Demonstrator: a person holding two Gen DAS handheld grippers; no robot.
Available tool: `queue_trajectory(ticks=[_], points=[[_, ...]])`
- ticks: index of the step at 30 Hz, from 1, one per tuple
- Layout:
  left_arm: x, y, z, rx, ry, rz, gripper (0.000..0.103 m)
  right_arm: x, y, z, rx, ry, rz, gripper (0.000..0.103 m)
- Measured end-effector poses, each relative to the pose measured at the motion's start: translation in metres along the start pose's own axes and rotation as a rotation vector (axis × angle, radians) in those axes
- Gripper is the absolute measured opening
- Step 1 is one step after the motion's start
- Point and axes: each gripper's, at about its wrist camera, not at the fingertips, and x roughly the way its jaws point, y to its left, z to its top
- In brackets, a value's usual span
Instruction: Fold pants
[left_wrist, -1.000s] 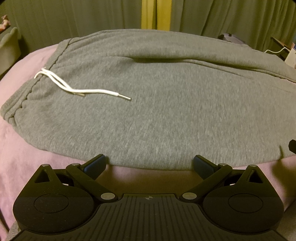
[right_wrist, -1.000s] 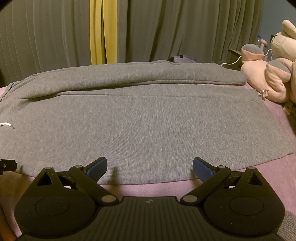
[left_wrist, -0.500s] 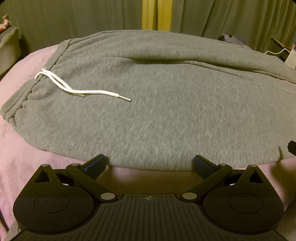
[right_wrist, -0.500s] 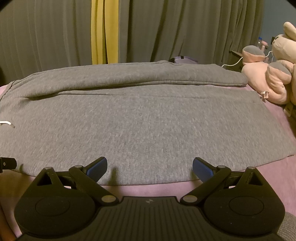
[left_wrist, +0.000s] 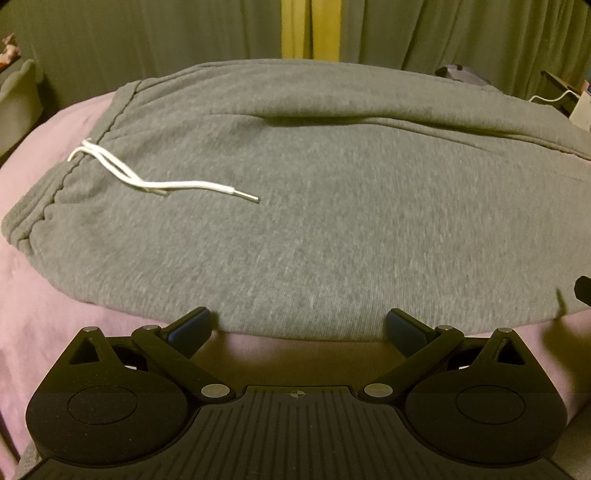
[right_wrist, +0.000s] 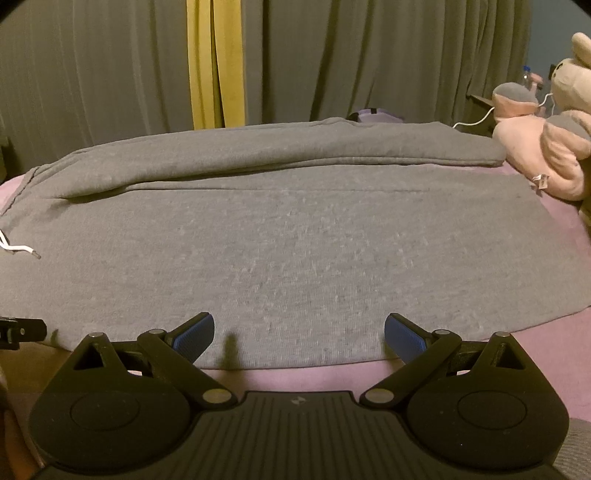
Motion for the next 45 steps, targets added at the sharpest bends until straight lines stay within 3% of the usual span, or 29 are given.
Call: queue_trajectory(ticks=[20, 27, 35, 39, 42, 45], points=[[0.003, -0.004, -0.001, 0.013, 0.009, 0.008, 0.103, -0.004, -0.007, 0.0, 0.064, -0.023, -0.017, 0.099], [0.009, 0.002, 0.006, -0.023, 0.026, -0.012, 0.103, 0.01, -0.015, 0.01, 0.103, 0.026, 0.017, 0.099], [0.016, -0.003, 0.029, -0.033, -0.049, 0.053, 0.103, 0.054, -0.054, 0.024, 0.333, 0.181, 0.011, 0.099], [0.029, -0.002, 0.05, -0.058, -0.088, 0.105, 0.103, 0.065, -0.069, 0.026, 0.419, 0.216, 0.04, 0.1], [0.038, 0.008, 0.064, -0.126, -0.127, 0.136, 0.103, 0.073, -0.07, 0.034, 0.361, 0.284, 0.054, 0.1], [0.047, 0.021, 0.073, -0.179, -0.176, 0.199, 0.103, 0.083, -0.058, 0.056, 0.185, 0.416, 0.039, 0.099]])
